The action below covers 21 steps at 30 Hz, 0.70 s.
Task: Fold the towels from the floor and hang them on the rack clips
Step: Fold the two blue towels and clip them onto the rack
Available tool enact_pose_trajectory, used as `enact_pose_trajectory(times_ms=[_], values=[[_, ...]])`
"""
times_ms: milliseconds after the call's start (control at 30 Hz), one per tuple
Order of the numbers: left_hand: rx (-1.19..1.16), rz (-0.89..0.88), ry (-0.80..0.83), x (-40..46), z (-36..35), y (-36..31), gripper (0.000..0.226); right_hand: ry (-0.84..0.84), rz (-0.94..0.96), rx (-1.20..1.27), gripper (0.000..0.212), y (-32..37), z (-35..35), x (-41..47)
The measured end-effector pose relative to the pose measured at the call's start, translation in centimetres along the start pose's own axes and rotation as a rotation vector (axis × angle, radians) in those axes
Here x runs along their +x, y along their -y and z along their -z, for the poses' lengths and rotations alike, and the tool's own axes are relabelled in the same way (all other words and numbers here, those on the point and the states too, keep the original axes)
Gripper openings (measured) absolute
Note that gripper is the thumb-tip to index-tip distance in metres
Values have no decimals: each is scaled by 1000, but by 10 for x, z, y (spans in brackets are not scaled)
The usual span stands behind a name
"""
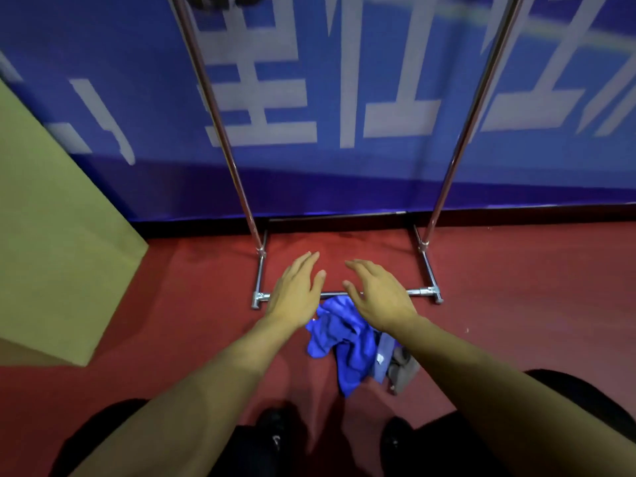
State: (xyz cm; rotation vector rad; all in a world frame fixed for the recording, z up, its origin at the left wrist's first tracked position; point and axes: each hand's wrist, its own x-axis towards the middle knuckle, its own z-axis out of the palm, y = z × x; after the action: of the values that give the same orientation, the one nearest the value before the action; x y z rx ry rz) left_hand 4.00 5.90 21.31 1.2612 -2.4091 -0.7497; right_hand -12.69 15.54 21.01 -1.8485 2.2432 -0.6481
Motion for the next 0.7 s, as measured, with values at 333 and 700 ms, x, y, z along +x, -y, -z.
enact_pose_trajectory(times_ms=[333,700], values=[[154,64,284,24,-109,80,56,279,-95,-116,53,-72,-114,0],[221,147,467,54,-204,148,59,419,-172,-114,55,-123,-220,18]])
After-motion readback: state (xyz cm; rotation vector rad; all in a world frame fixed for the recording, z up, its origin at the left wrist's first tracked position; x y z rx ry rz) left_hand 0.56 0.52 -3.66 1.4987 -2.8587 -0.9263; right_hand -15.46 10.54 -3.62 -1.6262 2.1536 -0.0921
